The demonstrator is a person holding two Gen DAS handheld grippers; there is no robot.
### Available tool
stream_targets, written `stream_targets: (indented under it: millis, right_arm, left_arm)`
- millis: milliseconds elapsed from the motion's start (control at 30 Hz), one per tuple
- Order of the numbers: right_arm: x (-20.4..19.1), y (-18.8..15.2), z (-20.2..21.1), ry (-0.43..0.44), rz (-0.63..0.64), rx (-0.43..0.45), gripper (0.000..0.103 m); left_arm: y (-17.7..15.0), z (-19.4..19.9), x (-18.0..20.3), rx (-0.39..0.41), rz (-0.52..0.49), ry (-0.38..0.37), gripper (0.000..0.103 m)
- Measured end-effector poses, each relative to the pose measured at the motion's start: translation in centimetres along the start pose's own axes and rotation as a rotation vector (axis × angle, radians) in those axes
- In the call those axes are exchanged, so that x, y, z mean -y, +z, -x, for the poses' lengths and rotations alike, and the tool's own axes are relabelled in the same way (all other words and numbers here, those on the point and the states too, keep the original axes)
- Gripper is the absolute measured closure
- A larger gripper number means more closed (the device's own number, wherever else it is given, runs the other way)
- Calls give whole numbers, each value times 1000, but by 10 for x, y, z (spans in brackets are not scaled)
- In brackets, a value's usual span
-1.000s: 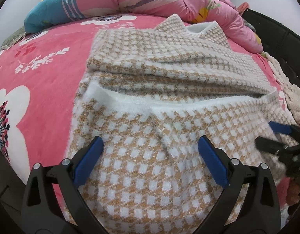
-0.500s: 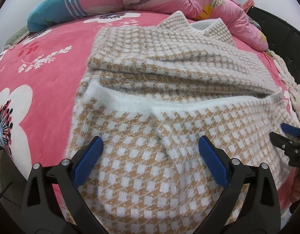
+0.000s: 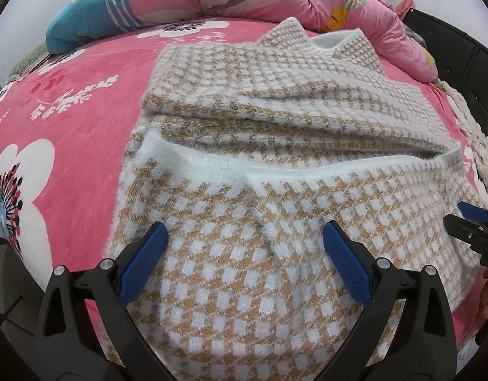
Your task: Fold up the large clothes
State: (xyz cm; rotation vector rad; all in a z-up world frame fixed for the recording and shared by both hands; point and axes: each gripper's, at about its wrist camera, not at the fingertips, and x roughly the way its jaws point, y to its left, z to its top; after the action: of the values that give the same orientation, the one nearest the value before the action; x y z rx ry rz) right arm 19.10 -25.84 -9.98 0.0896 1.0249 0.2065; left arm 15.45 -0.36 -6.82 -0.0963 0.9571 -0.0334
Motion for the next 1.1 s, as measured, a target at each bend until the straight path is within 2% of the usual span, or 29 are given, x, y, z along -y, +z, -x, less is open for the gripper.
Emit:
stream_targets:
  millis: [133,500,600,667,767,800,900,1000,1100]
  right_arm:
    - [-2,-10,3,-6,16,60,5]
    - [1,-15,11,41,71,39,6]
    - [-1,-7,18,46,97,-3,6]
    - [-1,2,33,82,111,32,6]
    - [-2,31,60,142,143,119,6]
    - [-1,46,68,165,149,149,6]
    - [1,95,78,226,147,206,6]
    - [3,151,67,228,144,240,6]
    - [10,212,33,247,80,211,6]
  left_arm:
    - [0,0,1,1,-1,3,8]
    - [3,4,2,-3,-23,19,8]
    - [9,22,2,63,-47,16,8]
    - [22,39,0,123,-78,1,8]
    - [51,51,-2,172,-118,-3,8]
    - [69,50,-5,177,-125,-4,8]
    - [119,41,-11,180,-106,-80,8]
    - [169,18,-3,190,-117,-99,8]
    - [218,-20,4,122,-83,-195,11]
